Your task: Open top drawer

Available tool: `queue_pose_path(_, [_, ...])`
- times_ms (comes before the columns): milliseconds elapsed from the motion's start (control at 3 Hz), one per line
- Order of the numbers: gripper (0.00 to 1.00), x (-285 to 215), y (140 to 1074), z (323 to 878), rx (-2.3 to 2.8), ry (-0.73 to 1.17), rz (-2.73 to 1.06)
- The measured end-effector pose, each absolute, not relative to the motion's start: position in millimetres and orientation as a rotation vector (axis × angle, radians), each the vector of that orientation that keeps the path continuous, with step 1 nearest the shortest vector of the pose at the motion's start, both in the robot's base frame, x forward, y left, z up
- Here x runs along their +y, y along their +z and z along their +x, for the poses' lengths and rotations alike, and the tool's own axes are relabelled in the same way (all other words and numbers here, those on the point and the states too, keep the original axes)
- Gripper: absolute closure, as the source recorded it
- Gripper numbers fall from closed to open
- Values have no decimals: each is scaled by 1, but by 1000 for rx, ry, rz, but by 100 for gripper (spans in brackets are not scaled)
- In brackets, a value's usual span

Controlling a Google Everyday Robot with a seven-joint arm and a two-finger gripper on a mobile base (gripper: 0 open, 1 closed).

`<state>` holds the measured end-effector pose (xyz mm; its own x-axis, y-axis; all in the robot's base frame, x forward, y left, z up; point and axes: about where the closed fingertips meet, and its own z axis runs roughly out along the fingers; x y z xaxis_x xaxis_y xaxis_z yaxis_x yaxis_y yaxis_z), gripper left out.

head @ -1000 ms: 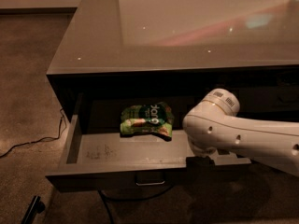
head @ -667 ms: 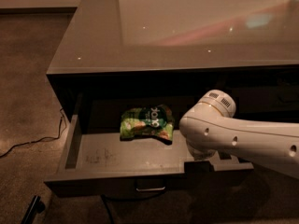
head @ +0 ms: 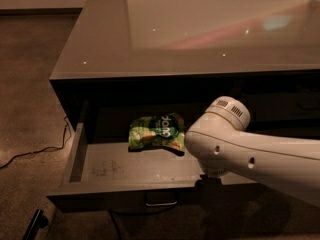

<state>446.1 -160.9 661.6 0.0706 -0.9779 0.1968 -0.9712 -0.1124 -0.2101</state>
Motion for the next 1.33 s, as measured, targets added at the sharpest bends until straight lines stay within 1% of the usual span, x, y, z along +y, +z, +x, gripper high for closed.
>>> queue_pose_path(333, [100, -159, 671, 436, 2069, -468, -2301])
queue_pose_path(1333, [100, -168, 650, 445, 2099, -408, -2315])
